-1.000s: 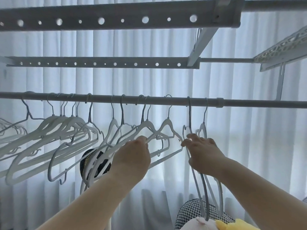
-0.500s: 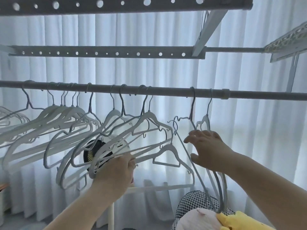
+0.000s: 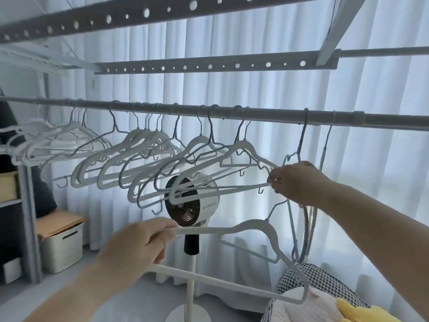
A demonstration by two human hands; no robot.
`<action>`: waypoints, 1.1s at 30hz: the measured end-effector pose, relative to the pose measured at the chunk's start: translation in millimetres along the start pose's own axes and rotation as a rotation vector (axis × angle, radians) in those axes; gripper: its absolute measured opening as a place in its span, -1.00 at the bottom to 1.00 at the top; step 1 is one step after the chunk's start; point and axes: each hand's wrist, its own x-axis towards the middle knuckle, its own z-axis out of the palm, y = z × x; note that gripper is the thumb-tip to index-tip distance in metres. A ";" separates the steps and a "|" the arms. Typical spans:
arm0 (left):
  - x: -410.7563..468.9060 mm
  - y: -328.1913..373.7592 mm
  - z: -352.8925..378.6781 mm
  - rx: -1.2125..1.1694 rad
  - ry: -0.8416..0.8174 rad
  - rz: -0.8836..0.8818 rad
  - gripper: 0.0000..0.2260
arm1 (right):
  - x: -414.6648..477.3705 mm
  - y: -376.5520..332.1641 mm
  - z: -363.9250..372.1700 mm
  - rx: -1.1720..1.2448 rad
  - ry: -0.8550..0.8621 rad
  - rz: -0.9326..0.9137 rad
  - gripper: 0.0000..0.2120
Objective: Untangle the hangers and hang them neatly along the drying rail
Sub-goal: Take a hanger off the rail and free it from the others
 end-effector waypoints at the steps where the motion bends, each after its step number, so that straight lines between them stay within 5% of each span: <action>1: -4.5 -3.7 -4.3 -0.009 0.004 -0.009 -0.81 | -1.8 -2.8 -2.7 0.075 -0.033 -0.009 -0.73; 6: -17.9 -17.5 -29.0 0.001 0.135 -0.087 -0.73 | -16.0 -12.7 -14.1 0.434 -0.192 -0.048 -0.75; 9: -26.0 -21.1 -37.8 0.052 0.186 -0.100 -0.88 | -26.7 -29.7 -13.9 0.583 -0.254 -0.035 -0.77; 16: -57.7 -22.0 -41.5 0.129 0.200 -0.086 -0.72 | -48.3 -83.3 -11.0 0.787 -0.219 0.052 -0.86; 21: -83.1 5.3 -22.4 -0.174 -0.060 -0.078 -0.86 | -72.8 -113.9 -11.2 0.955 -0.196 0.168 -0.83; 25: -96.4 16.7 -8.9 -0.230 -0.324 -0.050 -0.56 | -87.1 -133.4 -16.4 1.105 -0.145 0.197 -0.80; 30: -100.9 27.7 -11.1 -0.400 -0.440 -0.081 -0.62 | -96.0 -147.1 -26.7 1.108 -0.059 0.223 -0.75; 33: -104.8 35.1 -6.2 -0.348 -0.398 -0.110 -0.44 | -100.3 -151.4 -33.7 1.096 -0.010 0.251 -0.75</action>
